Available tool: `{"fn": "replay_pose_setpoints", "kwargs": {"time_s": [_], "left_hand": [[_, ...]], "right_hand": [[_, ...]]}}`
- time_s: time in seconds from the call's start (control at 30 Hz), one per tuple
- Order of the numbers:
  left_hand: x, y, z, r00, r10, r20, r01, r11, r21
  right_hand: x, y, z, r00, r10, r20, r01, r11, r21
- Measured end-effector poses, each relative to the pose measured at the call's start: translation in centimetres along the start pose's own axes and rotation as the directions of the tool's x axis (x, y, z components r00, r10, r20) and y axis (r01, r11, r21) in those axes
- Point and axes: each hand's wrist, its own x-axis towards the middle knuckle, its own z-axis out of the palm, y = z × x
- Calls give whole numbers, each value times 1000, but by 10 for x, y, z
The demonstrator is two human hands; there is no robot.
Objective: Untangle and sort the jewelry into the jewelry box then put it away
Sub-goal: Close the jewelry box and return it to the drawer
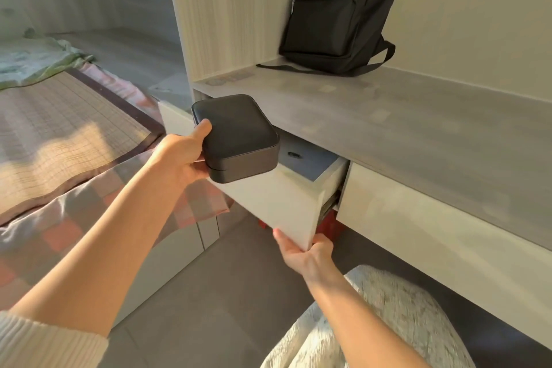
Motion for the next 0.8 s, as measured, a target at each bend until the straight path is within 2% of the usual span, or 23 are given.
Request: {"fn": "replay_pose_setpoints", "kwargs": {"time_s": [0.17,0.23,0.27,0.3,0.37,0.4,0.47,0.5,0.57,0.63,0.67,0.7,0.73,0.77,0.8], "left_hand": [[-8,1,-3,1000,-5,-14,6,996,93],[-10,0,-2,1000,-26,-5,26,992,127],[-11,0,-1,999,-43,3,42,989,143],[-10,1,0,998,-66,11,64,986,155],[-6,2,7,996,-90,19,85,979,184],[-4,3,12,995,-94,20,87,974,210],[1,6,25,994,-107,24,97,961,260],[4,6,31,992,-122,34,108,953,282],[11,4,43,981,-186,51,161,936,312],[17,-1,51,971,-233,55,203,922,330],[18,-3,54,970,-240,51,208,916,342],[20,-5,56,969,-242,40,212,909,359],[21,-7,56,972,-236,22,210,902,376],[24,-9,55,972,-235,4,214,895,390],[25,-11,52,972,-233,-8,217,893,395]], "right_hand": [[-18,29,-18,977,207,-45,-211,970,-123],[-26,33,-22,959,275,-68,-283,913,-295],[-31,30,-24,944,321,-70,-321,852,-413],[-40,23,-26,929,363,-66,-341,776,-531],[-59,1,-25,940,336,-58,-258,589,-766],[-70,-11,-21,962,270,-32,-162,475,-865],[-90,-39,-10,997,-20,70,73,226,-971],[-102,-50,-1,971,-166,174,195,125,-973],[-129,-66,22,832,-350,431,450,-29,-893],[-139,-75,50,643,-413,644,609,-233,-758],[-139,-76,65,557,-413,721,635,-348,-690],[-133,-76,79,501,-386,775,629,-452,-632],[-124,-73,94,488,-340,804,598,-541,-592],[-113,-69,108,509,-276,815,556,-617,-557],[-103,-62,120,565,-206,799,501,-684,-531]]}}
